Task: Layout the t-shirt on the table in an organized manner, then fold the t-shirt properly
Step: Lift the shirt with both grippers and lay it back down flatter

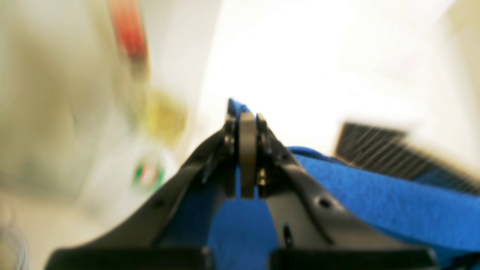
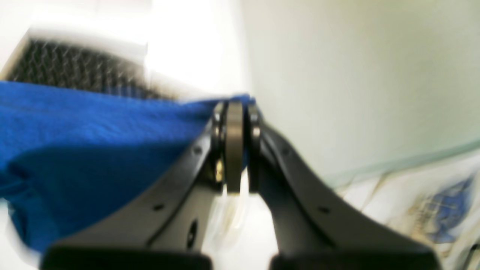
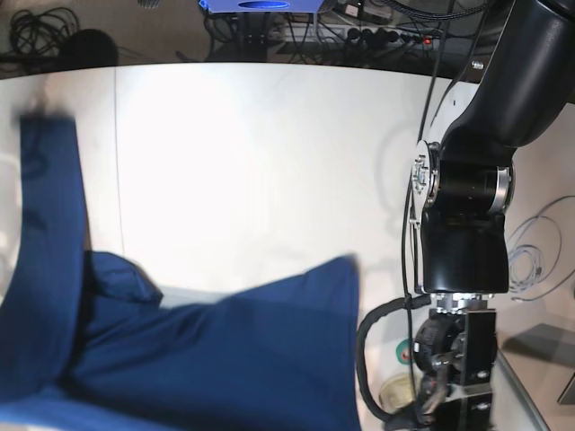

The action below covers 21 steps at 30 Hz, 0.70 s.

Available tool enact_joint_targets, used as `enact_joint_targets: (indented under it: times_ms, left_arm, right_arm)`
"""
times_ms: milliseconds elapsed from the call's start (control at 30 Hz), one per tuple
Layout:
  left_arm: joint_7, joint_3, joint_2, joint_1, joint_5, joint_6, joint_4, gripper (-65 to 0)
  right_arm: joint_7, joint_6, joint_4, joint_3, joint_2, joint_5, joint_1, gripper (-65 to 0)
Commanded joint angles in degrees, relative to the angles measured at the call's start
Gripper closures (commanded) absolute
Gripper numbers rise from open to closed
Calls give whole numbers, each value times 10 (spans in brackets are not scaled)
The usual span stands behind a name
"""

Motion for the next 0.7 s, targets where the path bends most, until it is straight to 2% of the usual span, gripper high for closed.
enact_joint_targets:
  times_ms: [0,100,200,300,567,667]
  left_arm:
    - [-11,-26,-5,-11,10,5,41,0]
    - [-11,-80,-5,9,10,5,120,0]
    - [-12,-90,-5,64,11,3,137,0]
    - [-16,-70,-8,138,17,3,134,0]
    - [-18,-72,-13,302,17,3,98,0]
    - [-66,-67,-25,358,17,3,79,0]
  right_arm:
    - [11,-3,46,23,17,0,8,-3]
    - [11,-3,139,87,16,1,-40,-3]
    - [-6,-3,164,85,9,1,-98,-3]
    - [-18,-3,148,56,-16,0,-146,-2]
    - [-19,-3,64,51,-85,0,-241,-2]
    - [-19,-3,23,50,-105,0,-263,-2]
